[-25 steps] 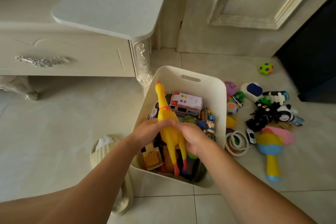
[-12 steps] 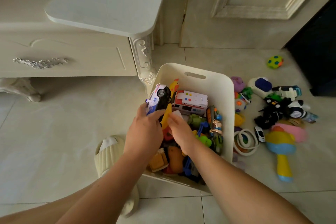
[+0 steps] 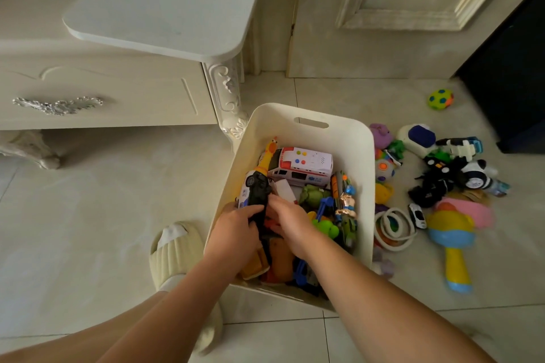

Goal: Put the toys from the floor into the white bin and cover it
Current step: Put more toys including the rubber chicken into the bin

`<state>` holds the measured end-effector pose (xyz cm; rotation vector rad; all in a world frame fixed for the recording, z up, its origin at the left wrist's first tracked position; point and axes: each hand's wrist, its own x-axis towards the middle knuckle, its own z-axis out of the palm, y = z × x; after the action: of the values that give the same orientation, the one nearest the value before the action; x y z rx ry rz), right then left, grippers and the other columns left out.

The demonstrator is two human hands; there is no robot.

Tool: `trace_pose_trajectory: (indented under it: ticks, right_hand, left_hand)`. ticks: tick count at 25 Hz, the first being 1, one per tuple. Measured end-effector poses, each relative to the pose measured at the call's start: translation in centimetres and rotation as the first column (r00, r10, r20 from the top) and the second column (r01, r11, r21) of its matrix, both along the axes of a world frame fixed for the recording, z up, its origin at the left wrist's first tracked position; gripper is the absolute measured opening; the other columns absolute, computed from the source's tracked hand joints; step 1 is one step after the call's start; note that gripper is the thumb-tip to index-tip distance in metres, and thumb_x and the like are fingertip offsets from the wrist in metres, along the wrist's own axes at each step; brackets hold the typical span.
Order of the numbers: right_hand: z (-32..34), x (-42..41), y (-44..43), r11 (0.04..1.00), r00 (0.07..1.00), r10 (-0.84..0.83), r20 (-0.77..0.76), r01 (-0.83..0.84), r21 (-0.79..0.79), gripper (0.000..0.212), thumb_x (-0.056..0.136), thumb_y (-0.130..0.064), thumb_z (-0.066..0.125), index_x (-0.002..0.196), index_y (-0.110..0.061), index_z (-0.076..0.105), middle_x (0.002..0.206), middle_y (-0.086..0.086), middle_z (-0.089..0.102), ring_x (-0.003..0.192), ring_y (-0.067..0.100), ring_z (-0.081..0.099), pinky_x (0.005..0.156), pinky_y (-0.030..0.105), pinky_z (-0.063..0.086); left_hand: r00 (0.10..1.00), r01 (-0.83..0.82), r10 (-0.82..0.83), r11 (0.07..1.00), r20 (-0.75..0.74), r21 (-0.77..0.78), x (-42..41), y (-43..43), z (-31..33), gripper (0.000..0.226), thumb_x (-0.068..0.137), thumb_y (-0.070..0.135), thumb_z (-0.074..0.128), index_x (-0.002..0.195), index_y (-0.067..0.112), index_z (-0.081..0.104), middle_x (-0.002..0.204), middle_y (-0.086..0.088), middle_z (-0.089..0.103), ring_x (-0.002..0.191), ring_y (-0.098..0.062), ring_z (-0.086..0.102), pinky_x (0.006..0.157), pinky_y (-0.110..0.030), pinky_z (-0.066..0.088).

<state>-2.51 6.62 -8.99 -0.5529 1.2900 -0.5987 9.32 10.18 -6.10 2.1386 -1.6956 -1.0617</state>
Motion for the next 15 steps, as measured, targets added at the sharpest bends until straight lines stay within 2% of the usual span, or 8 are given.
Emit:
trace_pose_trajectory:
  ticks: [4,5,7,9,10,11,13,15]
  right_hand:
    - [0.7,-1.1,-1.3,0.977,0.974,-0.199,0.112,0.188,0.099,0.041,0.092,-0.050,0.053,0.125,-0.026,0.060,0.115,0.007,0.070,0.101,0.026,0.067,0.078,0.038,0.055]
    - [1.0,-1.6,-1.7,0.982,0.981,-0.187,0.058,0.184,0.050,0.042,0.090,-0.046,0.059,0.127,-0.027,0.057,0.117,0.007,0.068,0.101,0.026,0.067,0.076,0.036,0.056]
    - [1.1,-2.4,-2.4,0.978,0.959,-0.198,-0.203,0.182,-0.099,0.049,0.088,-0.032,0.064,0.134,-0.024,0.051,0.121,0.005,0.064,0.099,0.021,0.064,0.069,0.030,0.054]
    - [0.9,-3.3,-2.9,0.966,0.891,-0.238,-0.387,0.174,-0.192,0.055,0.088,-0.030,0.063,0.139,-0.023,0.044,0.126,0.003,0.058,0.097,0.020,0.058,0.066,0.027,0.048]
    - [0.7,-3.5,-3.1,0.975,0.879,-0.192,-0.437,0.121,-0.185,0.056,0.090,-0.032,0.062,0.141,-0.022,0.041,0.127,0.003,0.056,0.095,0.019,0.056,0.066,0.026,0.047]
    - [0.5,-3.6,-3.3,0.989,0.871,-0.094,-0.483,0.025,-0.148,0.054,0.092,-0.033,0.058,0.141,-0.021,0.040,0.129,0.004,0.055,0.095,0.018,0.055,0.068,0.027,0.049]
    - [-0.4,-3.2,-3.3,0.966,0.773,0.176,-0.609,-0.254,-0.042,0.048,0.097,-0.034,0.051,0.142,-0.018,0.043,0.131,0.006,0.057,0.105,0.023,0.057,0.082,0.034,0.051]
    - [-1.3,-2.7,-3.1,0.896,0.613,0.334,-0.716,-0.442,0.039,0.044,0.098,-0.026,0.050,0.141,-0.018,0.045,0.136,0.008,0.055,0.118,0.027,0.055,0.093,0.036,0.048]
  left_hand:
    - [0.991,0.100,-0.096,0.994,-0.088,0.036,-0.8,-0.6,-0.1,0.047,0.096,0.013,0.046,0.136,0.037,0.051,0.143,-0.003,0.040,0.125,-0.023,0.047,0.099,-0.027,0.047]
    - [0.978,0.160,-0.153,0.987,-0.143,0.035,-1.4,-0.8,0.0,0.050,0.095,0.011,0.046,0.138,0.039,0.048,0.146,-0.002,0.035,0.129,-0.022,0.044,0.099,-0.024,0.045]
    - [0.943,0.252,-0.241,0.968,-0.228,0.020,-2.5,-1.3,0.1,0.059,0.093,0.009,0.046,0.142,0.042,0.040,0.150,0.002,0.032,0.131,-0.020,0.041,0.097,-0.022,0.042]
    - [0.931,0.286,-0.266,0.957,-0.249,0.047,-3.1,-1.8,-0.5,0.070,0.092,0.009,0.047,0.150,0.039,0.022,0.143,-0.001,0.043,0.115,-0.018,0.052,0.086,-0.025,0.048]
    - [0.935,0.295,-0.268,0.951,-0.234,0.089,-3.1,-2.0,-1.0,0.074,0.091,0.010,0.047,0.152,0.037,0.014,0.137,-0.002,0.048,0.105,-0.016,0.056,0.079,-0.025,0.049]
    - [0.946,0.290,-0.262,0.946,-0.188,0.142,-2.9,-2.1,-1.4,0.076,0.091,0.010,0.048,0.153,0.034,0.010,0.137,-0.003,0.049,0.105,-0.016,0.056,0.080,-0.026,0.048]
    - [0.971,0.238,-0.230,0.947,-0.064,0.215,-2.4,-2.0,-2.1,0.075,0.090,0.013,0.049,0.153,0.029,0.012,0.154,-0.001,0.031,0.133,-0.021,0.040,0.107,-0.036,0.039]
    - [0.984,0.173,-0.177,0.952,-0.008,0.254,-2.1,-2.0,-2.6,0.072,0.091,0.012,0.050,0.153,0.025,0.015,0.161,0.002,0.014,0.147,-0.021,0.017,0.121,-0.040,0.018]
